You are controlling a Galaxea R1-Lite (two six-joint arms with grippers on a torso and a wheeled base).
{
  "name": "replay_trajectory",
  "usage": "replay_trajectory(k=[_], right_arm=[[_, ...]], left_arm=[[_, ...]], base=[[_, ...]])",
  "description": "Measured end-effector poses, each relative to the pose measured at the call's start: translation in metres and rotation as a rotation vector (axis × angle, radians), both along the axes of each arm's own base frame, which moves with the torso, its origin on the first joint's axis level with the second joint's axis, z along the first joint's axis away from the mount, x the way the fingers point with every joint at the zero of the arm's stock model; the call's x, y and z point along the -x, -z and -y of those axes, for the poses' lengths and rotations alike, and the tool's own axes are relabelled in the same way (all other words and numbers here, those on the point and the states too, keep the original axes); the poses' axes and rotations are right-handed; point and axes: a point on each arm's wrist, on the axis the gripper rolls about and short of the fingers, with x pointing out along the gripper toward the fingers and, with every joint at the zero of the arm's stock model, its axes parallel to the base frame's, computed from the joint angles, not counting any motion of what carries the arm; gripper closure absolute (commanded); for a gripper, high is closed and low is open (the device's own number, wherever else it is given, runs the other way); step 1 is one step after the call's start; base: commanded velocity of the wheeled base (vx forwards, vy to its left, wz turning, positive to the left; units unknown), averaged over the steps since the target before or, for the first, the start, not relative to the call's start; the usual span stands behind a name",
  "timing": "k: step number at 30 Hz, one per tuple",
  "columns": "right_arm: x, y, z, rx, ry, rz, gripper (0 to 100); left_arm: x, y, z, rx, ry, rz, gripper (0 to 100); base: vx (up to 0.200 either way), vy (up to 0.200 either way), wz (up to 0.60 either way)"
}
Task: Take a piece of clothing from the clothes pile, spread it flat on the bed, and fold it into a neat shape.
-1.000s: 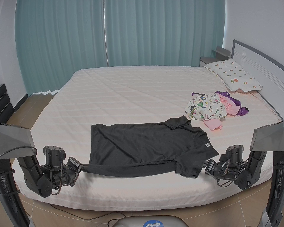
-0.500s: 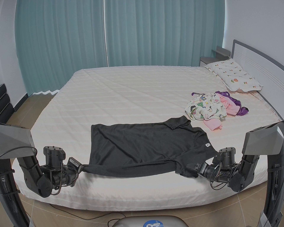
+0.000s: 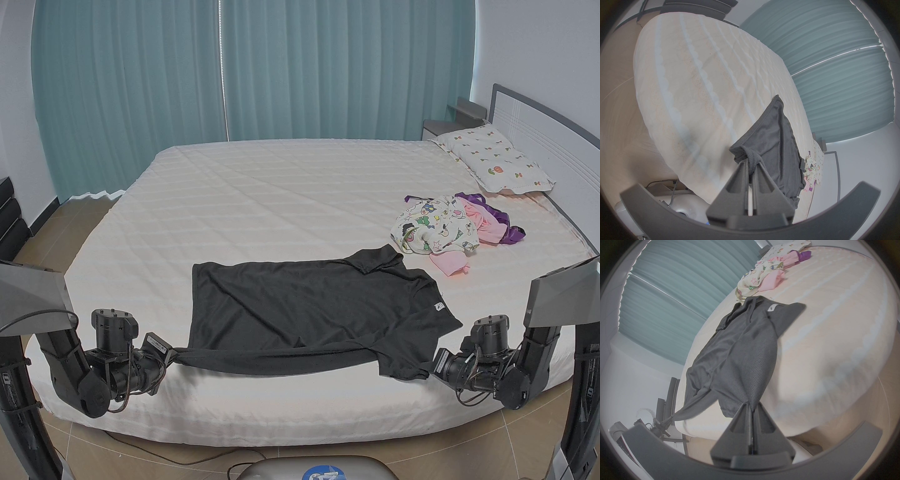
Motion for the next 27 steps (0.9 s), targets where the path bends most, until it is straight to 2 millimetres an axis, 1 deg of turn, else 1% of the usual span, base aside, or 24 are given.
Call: replay_trajectory(k=[8,15,19,24,27], right_arm=[[0.037,-0.015,0.023,0.016,0.048,-0.050,100],[0.065,-0.024,0.036,0.051,0.057,-0.063,100],[0.074,-0.028,0.039,0.060,0.060,-0.039,100],[0.082,-0.027,0.040,0.075,0.059,-0.096,100],[0.087,-0.030,0.040,0.085,0.053,-0.120,100]], left_arm=[[0.010,-0.003,0.000,-0.025,0.023,-0.004,100],[0.031,-0.005,0.006,-0.209,0.154,-0.006,100],[0.040,-0.005,0.010,-0.253,0.157,-0.018,100],[0.049,-0.005,0.013,-0.319,0.206,-0.031,100],[0.054,-0.003,0.013,-0.356,0.231,-0.042,100]], base=[[0.000,0.000,0.00],[0.000,0.000,0.00],[0.000,0.000,0.00],[0.000,0.000,0.00],[0.000,0.000,0.00]])
